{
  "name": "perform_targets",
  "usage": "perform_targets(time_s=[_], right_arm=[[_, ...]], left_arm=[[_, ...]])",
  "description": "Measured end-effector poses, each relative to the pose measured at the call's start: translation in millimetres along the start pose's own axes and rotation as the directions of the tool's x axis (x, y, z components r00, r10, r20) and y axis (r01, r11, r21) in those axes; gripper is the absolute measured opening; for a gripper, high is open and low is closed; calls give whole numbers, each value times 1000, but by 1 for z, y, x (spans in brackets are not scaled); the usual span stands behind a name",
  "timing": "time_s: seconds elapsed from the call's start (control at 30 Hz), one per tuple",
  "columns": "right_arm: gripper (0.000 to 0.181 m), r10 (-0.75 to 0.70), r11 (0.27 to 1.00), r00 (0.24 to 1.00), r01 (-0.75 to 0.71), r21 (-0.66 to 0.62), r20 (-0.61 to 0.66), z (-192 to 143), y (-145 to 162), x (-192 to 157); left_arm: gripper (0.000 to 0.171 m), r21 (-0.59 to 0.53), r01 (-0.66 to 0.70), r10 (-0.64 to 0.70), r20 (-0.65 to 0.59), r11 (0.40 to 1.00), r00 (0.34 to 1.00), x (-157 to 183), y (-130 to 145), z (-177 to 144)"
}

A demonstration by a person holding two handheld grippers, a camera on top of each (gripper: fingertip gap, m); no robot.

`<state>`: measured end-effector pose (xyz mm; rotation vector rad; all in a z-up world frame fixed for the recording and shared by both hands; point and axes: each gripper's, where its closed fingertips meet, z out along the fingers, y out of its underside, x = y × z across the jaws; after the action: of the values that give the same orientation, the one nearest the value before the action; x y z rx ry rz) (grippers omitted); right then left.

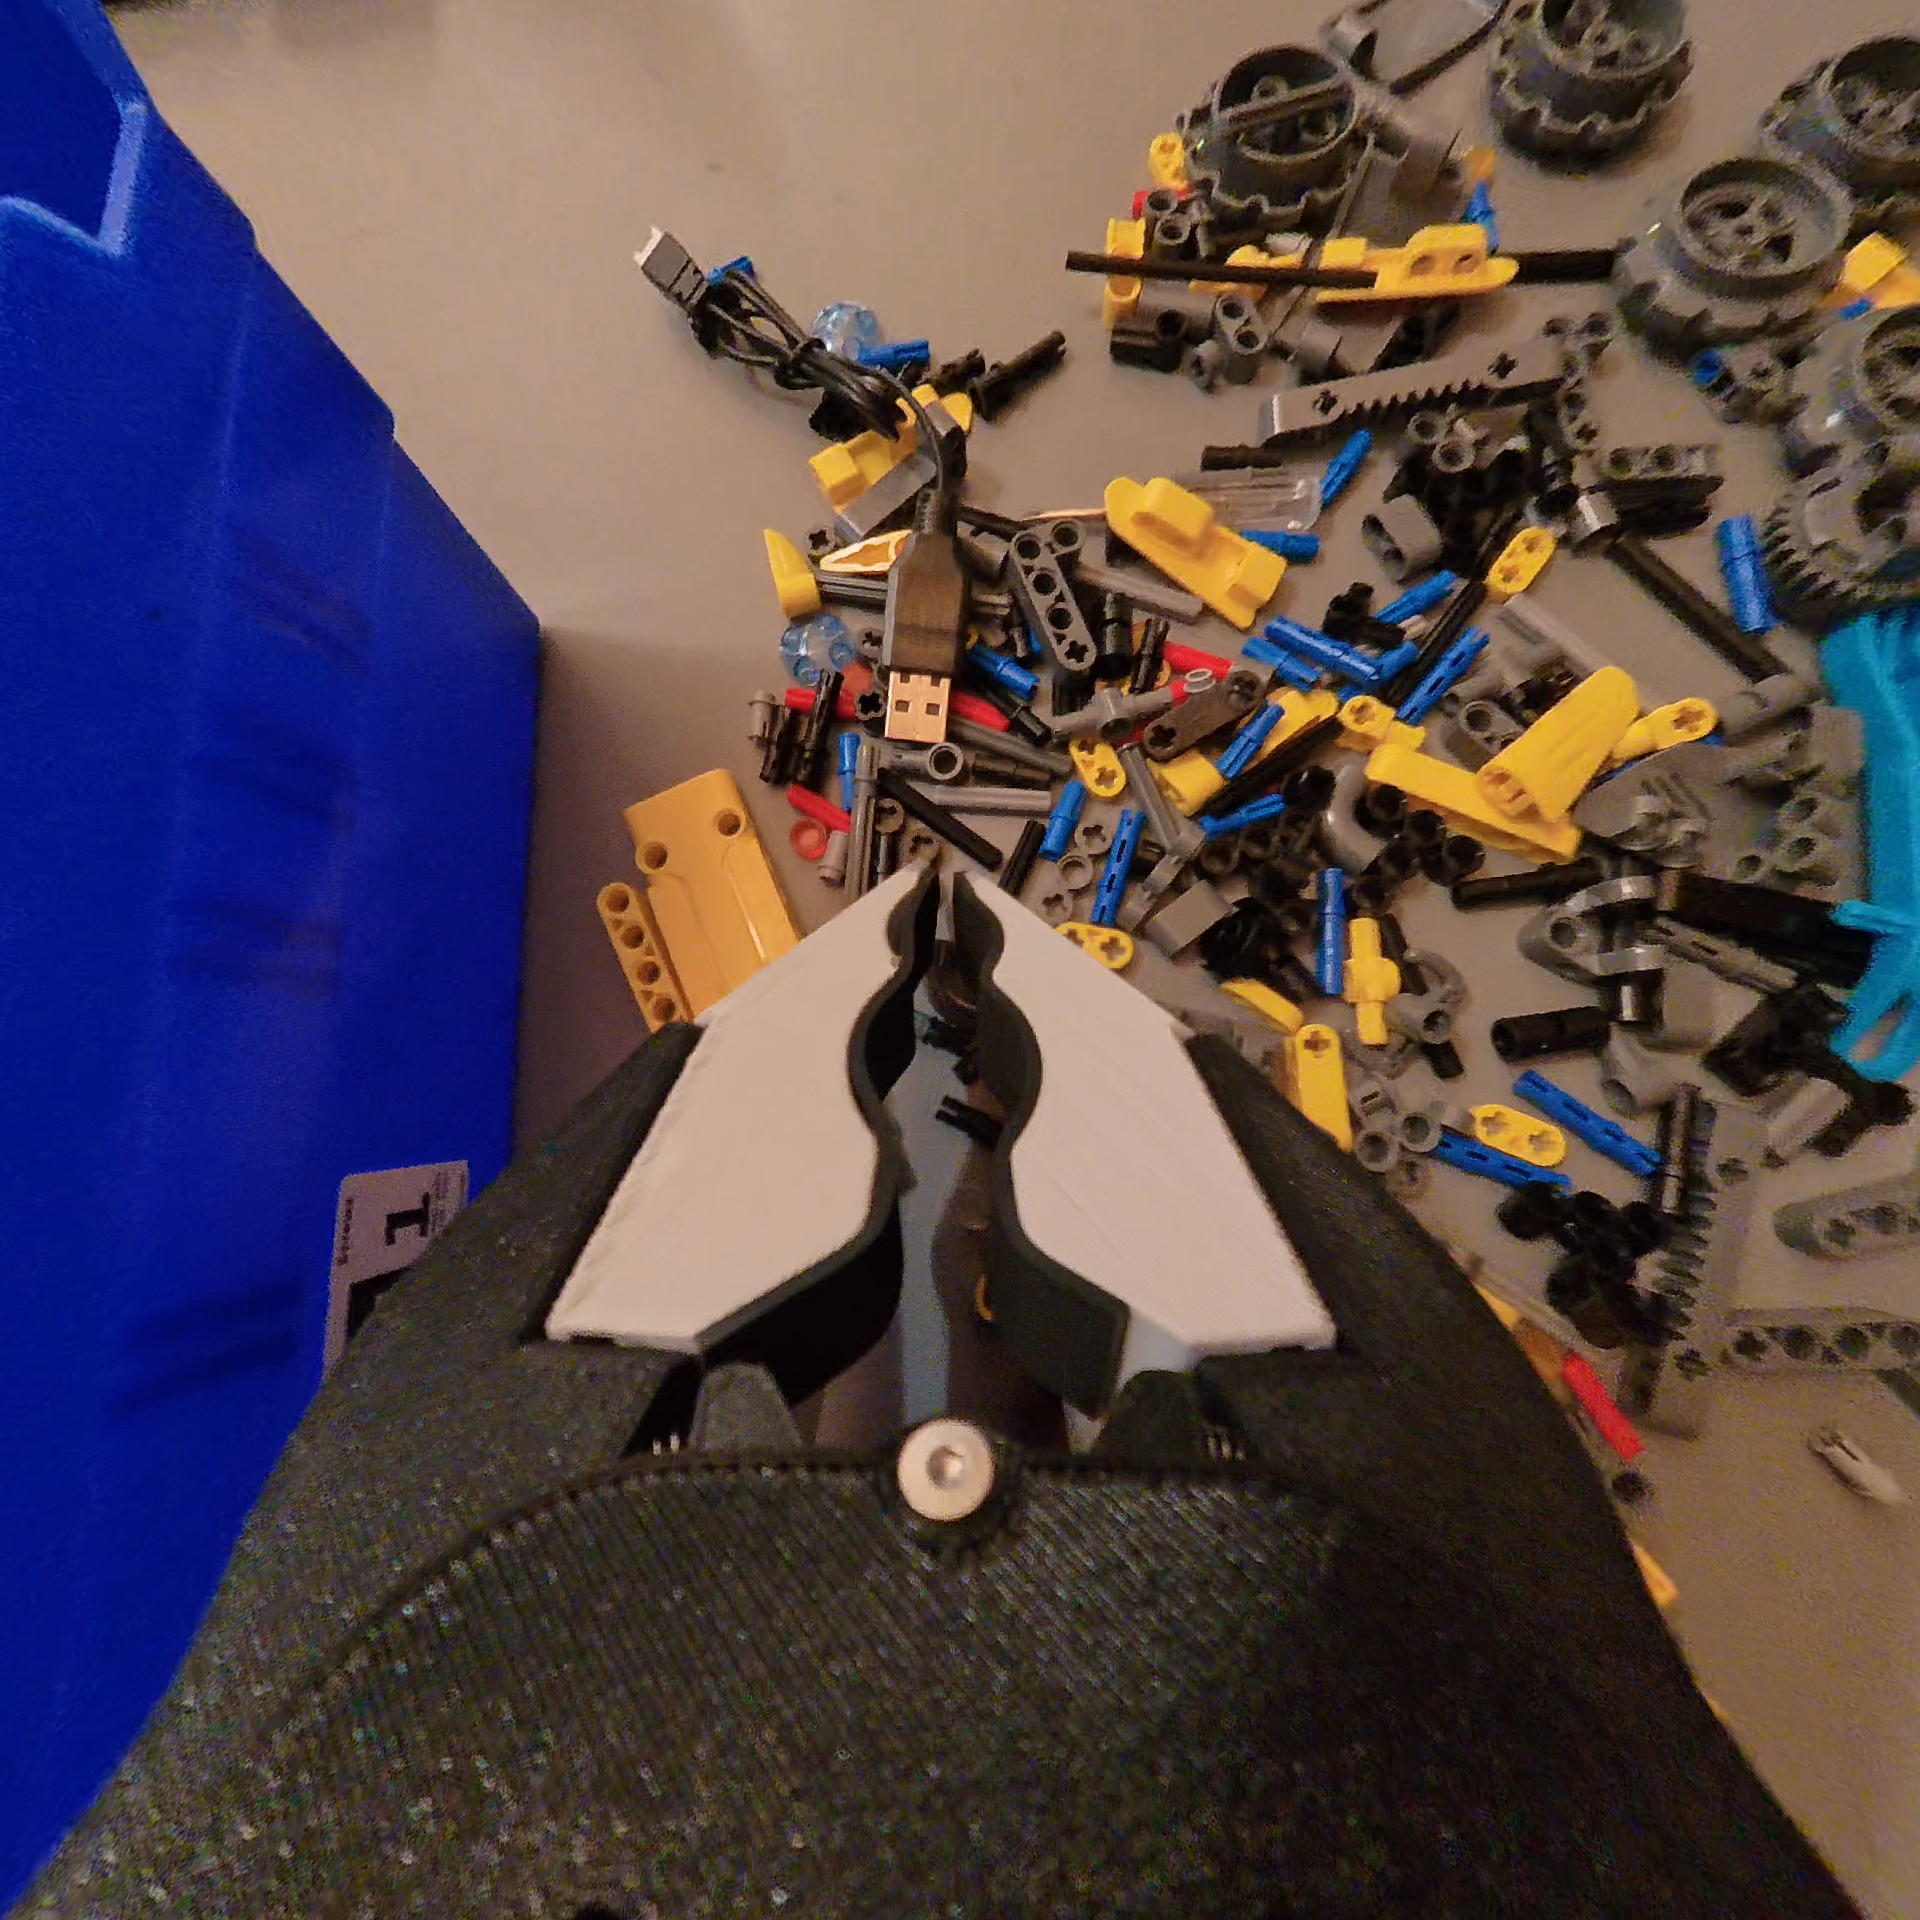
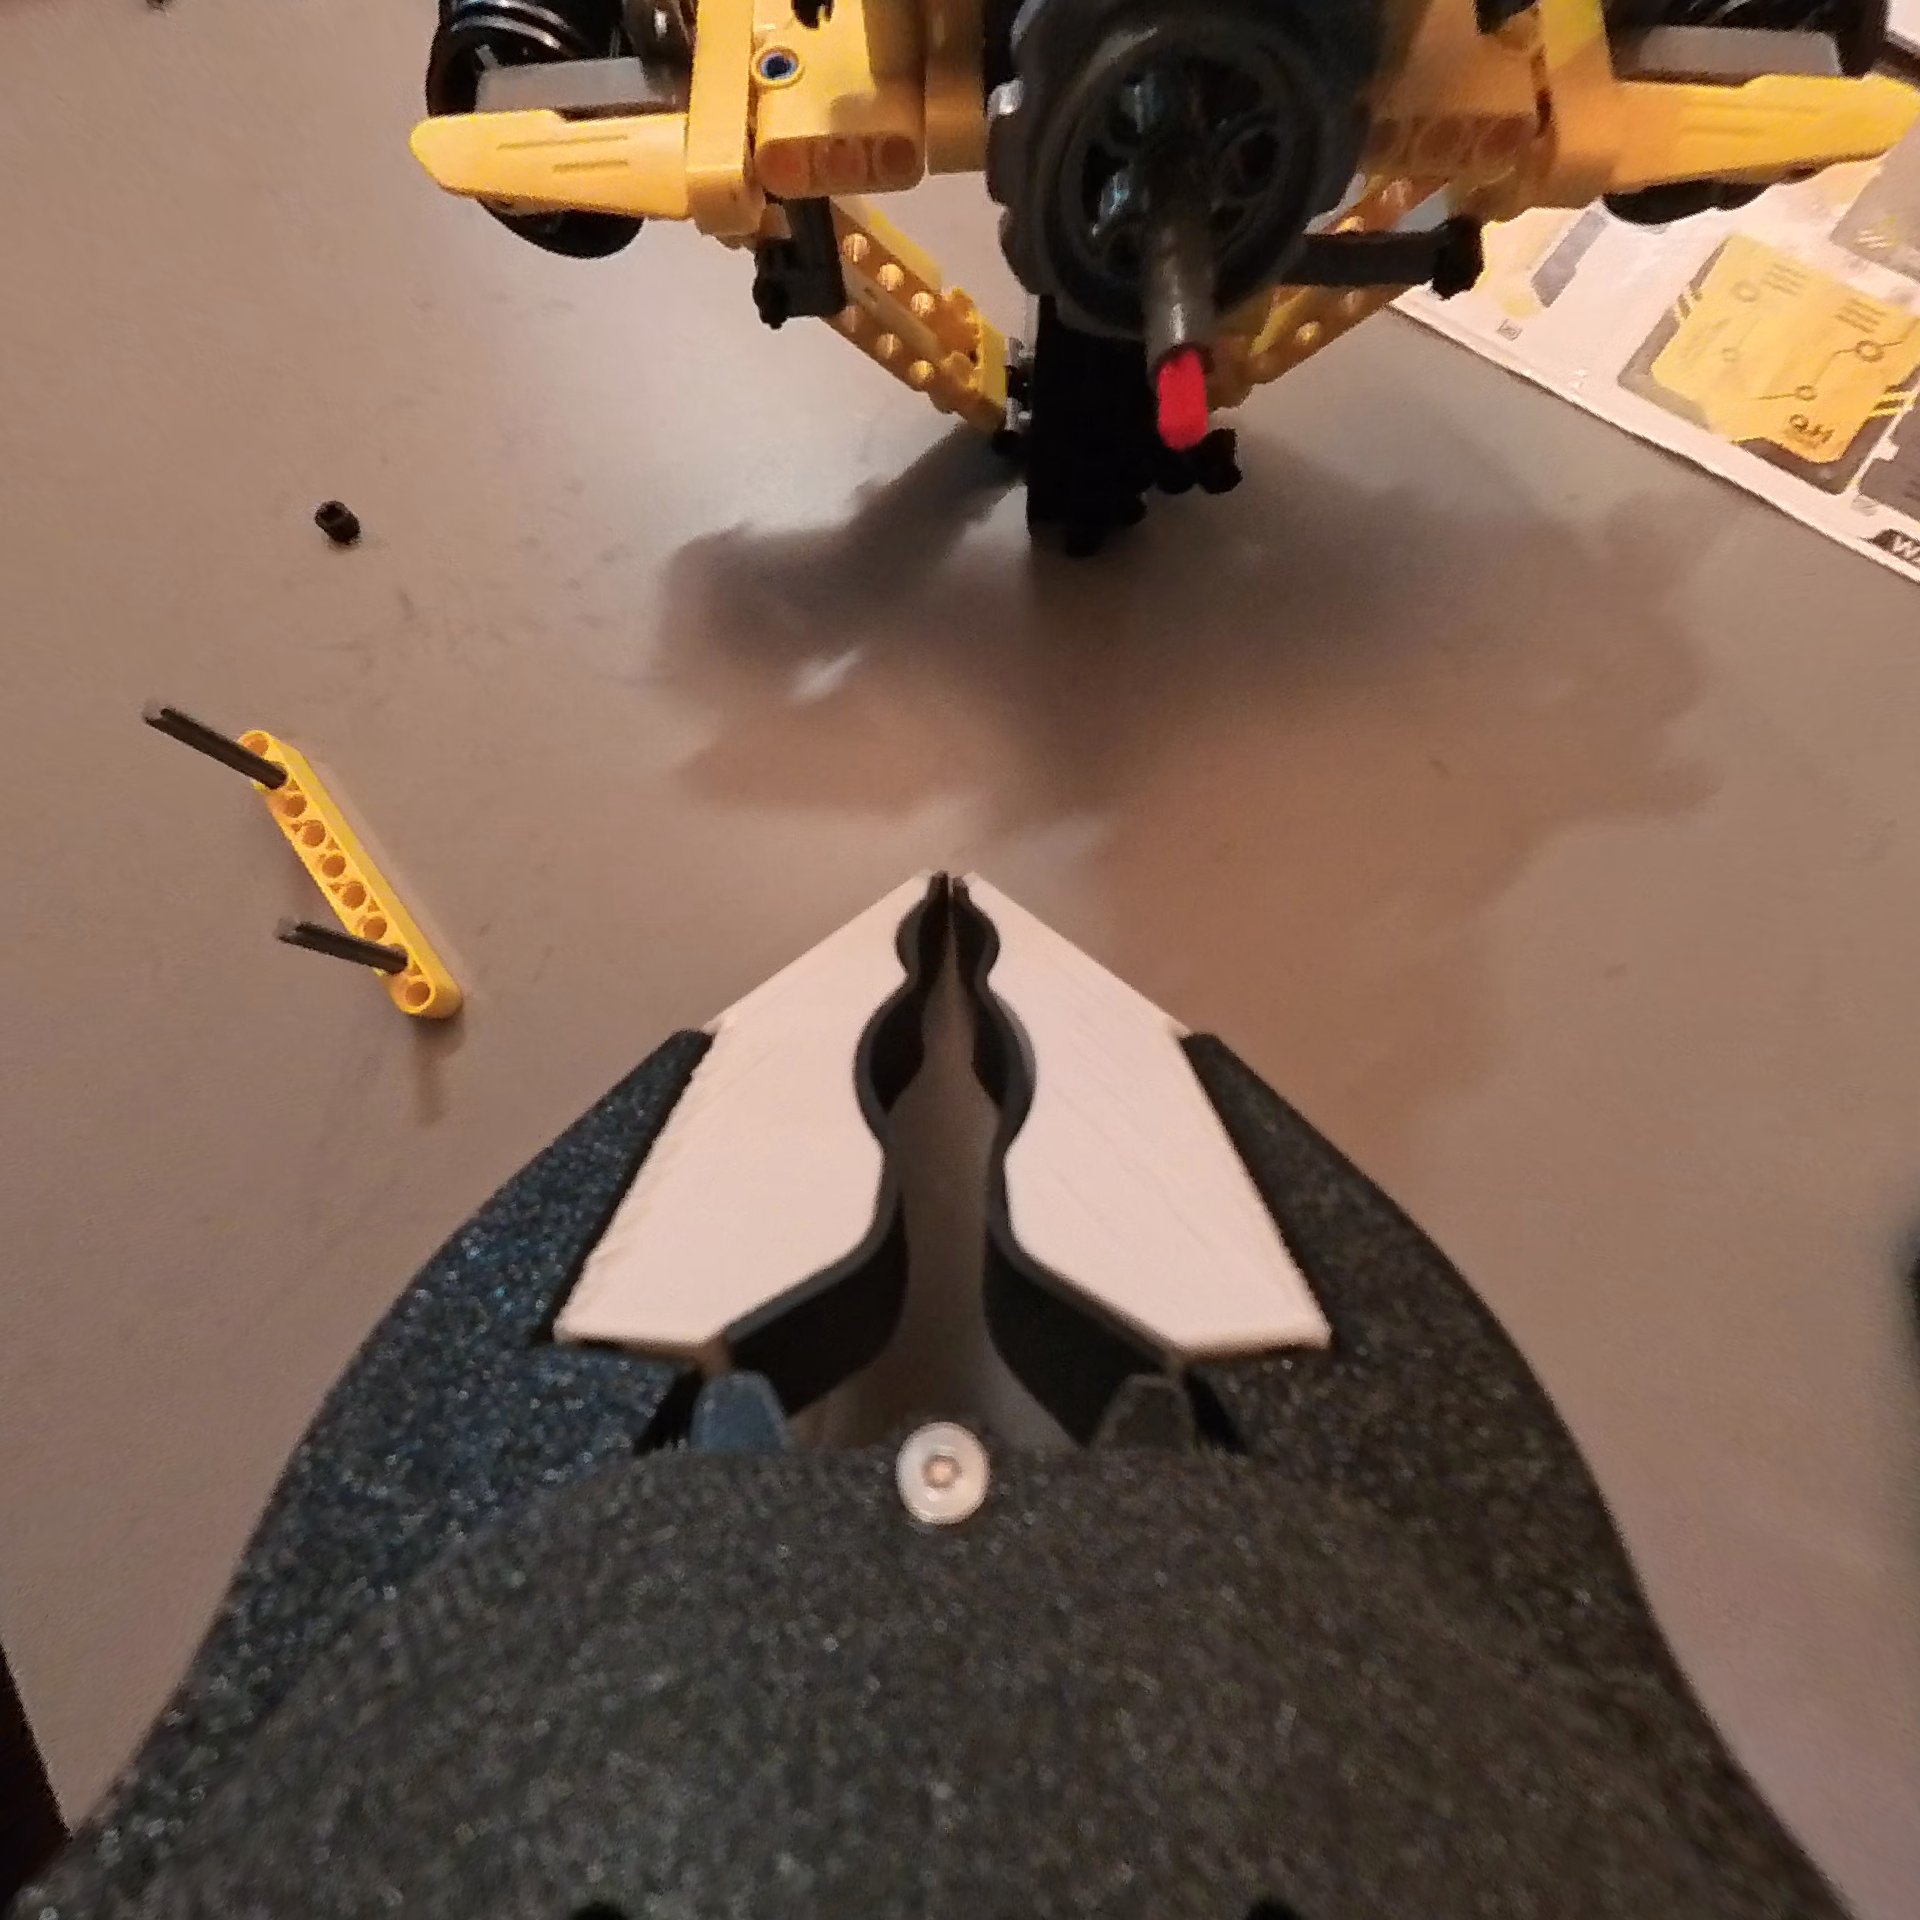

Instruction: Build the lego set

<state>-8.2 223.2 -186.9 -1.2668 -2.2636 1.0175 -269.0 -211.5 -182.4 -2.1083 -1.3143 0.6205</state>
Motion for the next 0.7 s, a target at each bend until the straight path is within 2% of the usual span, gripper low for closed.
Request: perform_targets(time_s=[0.4,0.7], right_arm=[[0,11,1000,1000,-11,1,11,0,0,0],[0,12,1000,1000,-12,1,13,0,0,0]], left_arm=[[3,-5,21,-21,30,1000,999,-10,1,4],[3,17,-14,12,72,1000,997,-15,-2,2]])
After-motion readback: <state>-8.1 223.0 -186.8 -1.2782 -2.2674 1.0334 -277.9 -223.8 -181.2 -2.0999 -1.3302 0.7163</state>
